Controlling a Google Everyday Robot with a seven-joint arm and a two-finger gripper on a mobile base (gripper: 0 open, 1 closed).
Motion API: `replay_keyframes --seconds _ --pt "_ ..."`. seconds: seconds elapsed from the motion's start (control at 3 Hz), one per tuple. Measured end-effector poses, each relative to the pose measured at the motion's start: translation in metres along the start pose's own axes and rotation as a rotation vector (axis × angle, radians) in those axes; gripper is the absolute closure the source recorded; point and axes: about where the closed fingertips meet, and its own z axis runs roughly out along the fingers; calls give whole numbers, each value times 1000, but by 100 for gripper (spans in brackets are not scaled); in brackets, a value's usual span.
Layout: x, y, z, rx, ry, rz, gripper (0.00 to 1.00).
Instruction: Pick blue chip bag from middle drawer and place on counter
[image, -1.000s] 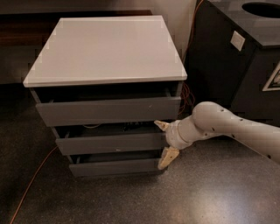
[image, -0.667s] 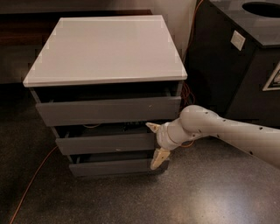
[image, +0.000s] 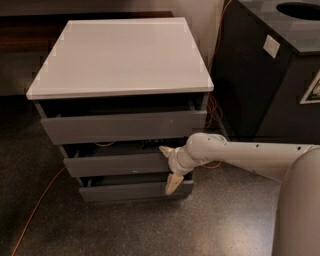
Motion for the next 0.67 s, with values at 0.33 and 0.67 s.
replay_keyframes --seconds 0.33,0.67 --pt "10 -7 26 14 12 -10 0" --pt "19 -23 52 30 -4 -3 0"
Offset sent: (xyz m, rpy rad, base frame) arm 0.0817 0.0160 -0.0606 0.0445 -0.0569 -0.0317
